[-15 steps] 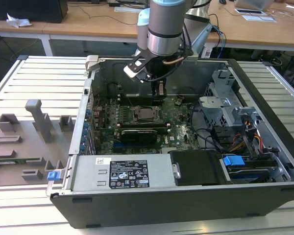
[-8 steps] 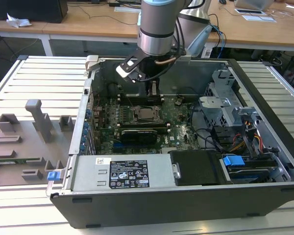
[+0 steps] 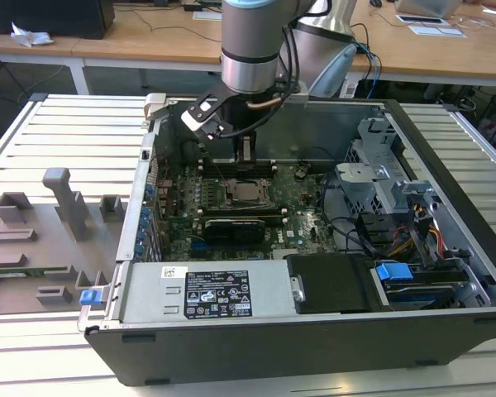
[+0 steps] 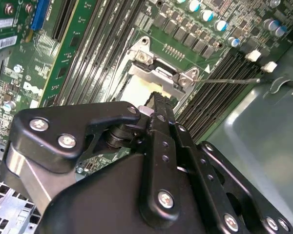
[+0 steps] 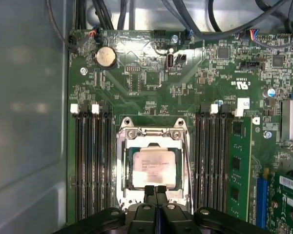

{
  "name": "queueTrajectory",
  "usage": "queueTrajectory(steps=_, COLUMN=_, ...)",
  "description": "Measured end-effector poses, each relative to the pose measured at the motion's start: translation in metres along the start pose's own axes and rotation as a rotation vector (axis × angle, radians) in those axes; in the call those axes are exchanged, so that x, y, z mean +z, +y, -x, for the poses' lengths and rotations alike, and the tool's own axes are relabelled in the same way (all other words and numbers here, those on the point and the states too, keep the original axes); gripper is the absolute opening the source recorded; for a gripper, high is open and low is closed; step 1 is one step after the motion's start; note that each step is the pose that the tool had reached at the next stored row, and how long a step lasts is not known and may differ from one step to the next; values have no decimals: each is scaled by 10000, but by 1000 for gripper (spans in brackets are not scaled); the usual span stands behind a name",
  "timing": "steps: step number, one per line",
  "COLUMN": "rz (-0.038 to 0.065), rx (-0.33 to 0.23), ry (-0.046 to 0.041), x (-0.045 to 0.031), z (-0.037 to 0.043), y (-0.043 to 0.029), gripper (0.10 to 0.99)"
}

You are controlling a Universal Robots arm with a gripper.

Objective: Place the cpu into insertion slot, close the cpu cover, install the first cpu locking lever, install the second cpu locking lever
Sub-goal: 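Close the cpu cover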

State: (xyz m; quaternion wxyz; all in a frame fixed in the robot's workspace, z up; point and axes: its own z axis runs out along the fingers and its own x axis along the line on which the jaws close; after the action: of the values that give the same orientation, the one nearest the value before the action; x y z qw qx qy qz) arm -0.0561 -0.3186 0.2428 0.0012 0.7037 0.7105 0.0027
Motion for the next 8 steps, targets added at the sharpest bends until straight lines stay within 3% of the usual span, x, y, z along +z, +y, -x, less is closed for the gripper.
queueTrajectory(steps=8, rz=0, rx=0, ry=1, x=2, z=-1, y=-112, gripper=106)
